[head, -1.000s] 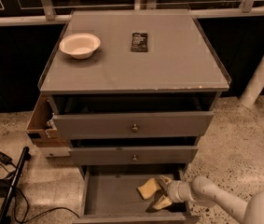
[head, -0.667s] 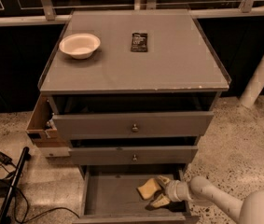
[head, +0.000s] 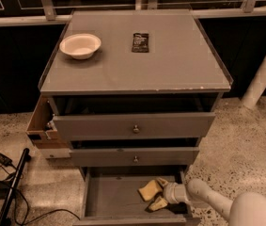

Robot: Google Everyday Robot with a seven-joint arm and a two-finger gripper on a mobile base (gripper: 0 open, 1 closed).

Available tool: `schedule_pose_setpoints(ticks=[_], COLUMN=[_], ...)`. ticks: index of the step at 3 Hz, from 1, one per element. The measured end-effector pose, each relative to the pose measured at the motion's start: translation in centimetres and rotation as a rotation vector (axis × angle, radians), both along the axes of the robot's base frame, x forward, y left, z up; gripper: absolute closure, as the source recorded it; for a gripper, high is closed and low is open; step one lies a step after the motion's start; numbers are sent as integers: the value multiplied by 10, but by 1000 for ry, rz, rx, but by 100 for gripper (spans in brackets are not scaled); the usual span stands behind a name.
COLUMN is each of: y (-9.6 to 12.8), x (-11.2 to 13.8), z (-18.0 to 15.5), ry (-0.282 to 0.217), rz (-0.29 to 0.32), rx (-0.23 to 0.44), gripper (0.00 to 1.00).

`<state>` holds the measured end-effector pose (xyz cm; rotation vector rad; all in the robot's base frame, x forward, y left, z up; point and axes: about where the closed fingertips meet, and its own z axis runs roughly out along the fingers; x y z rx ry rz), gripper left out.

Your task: Pick sponge from bottom drawer and place on counter

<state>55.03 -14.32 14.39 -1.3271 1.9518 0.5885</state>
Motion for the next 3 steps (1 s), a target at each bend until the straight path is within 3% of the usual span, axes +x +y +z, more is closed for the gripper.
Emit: schedule_pose_setpoints(ticks=[1, 3], y=[4, 17], x=[3, 13], z=[-10, -18], ry=[10, -3], rz=[-1, -32], rx=[8, 1], gripper=[5, 6])
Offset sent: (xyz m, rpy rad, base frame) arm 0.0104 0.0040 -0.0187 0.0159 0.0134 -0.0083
